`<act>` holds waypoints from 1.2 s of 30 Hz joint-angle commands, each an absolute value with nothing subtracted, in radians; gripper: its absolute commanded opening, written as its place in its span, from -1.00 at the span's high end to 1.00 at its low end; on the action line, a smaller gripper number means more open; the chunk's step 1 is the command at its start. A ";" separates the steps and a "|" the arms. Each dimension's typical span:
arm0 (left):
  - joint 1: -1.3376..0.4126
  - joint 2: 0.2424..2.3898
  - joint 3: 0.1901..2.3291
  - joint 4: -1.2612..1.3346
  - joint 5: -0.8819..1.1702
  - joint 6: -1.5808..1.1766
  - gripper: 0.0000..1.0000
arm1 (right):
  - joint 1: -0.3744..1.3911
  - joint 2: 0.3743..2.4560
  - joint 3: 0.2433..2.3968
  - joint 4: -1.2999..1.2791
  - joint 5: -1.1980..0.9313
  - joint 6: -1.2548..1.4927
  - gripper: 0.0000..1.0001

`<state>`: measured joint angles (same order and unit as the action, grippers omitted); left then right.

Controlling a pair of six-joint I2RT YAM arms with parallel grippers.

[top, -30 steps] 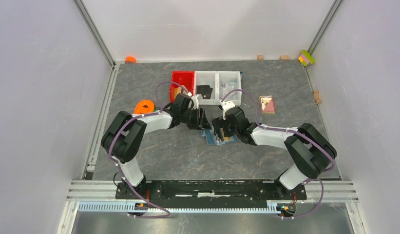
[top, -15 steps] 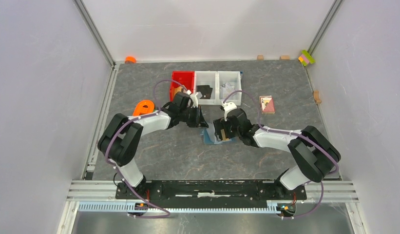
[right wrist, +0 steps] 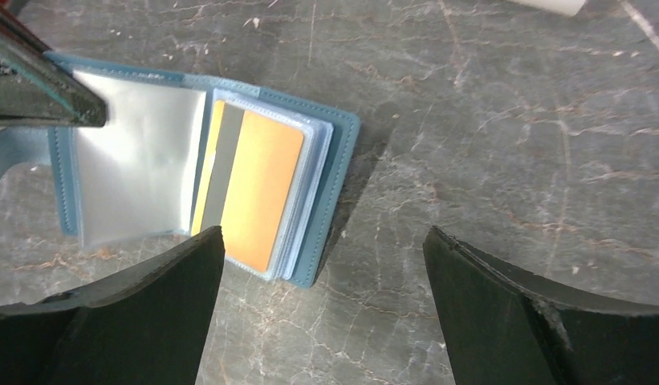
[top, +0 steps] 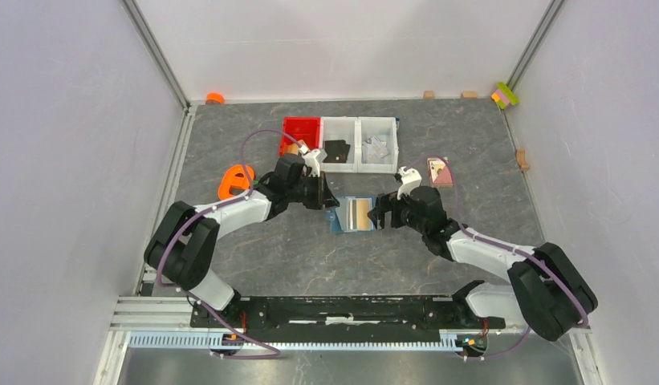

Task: Take the credit cards out of the card holder
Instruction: Open the card holder at the center of the board, then remove the credit card from the card holder.

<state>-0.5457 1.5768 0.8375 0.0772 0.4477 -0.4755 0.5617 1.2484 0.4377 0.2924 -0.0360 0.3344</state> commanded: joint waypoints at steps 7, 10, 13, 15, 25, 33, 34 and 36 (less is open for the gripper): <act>-0.548 1.570 0.860 0.097 0.399 -0.382 0.95 | 0.525 1.363 0.405 0.485 -0.197 0.401 -0.96; -0.549 1.609 0.887 0.052 0.372 -0.370 0.96 | 0.517 1.424 0.430 0.469 -0.215 0.413 -0.96; -0.550 1.650 0.917 0.006 0.345 -0.361 0.96 | 0.510 1.485 0.460 0.457 -0.241 0.424 -0.96; -0.551 1.666 0.931 -0.029 0.328 -0.353 0.96 | 0.508 1.525 0.477 0.462 -0.279 0.432 -0.95; -0.566 1.712 0.976 -0.101 0.275 -0.334 0.96 | 0.480 1.578 0.453 0.593 -0.462 0.539 -0.57; -0.584 1.748 1.009 -0.138 0.267 -0.327 0.96 | 0.476 1.570 0.422 0.700 -0.563 0.610 -0.32; -0.584 1.747 1.011 -0.138 0.268 -0.327 0.96 | 0.475 1.577 0.423 0.710 -0.576 0.618 -0.30; -0.588 1.746 1.011 -0.138 0.269 -0.327 0.96 | 0.476 1.583 0.426 0.702 -0.572 0.619 -0.30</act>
<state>-0.5625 1.7302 0.9771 -0.1360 0.2623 -0.3679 0.4625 1.5707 0.4232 0.6205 -0.4583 0.5659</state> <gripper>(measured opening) 0.098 0.655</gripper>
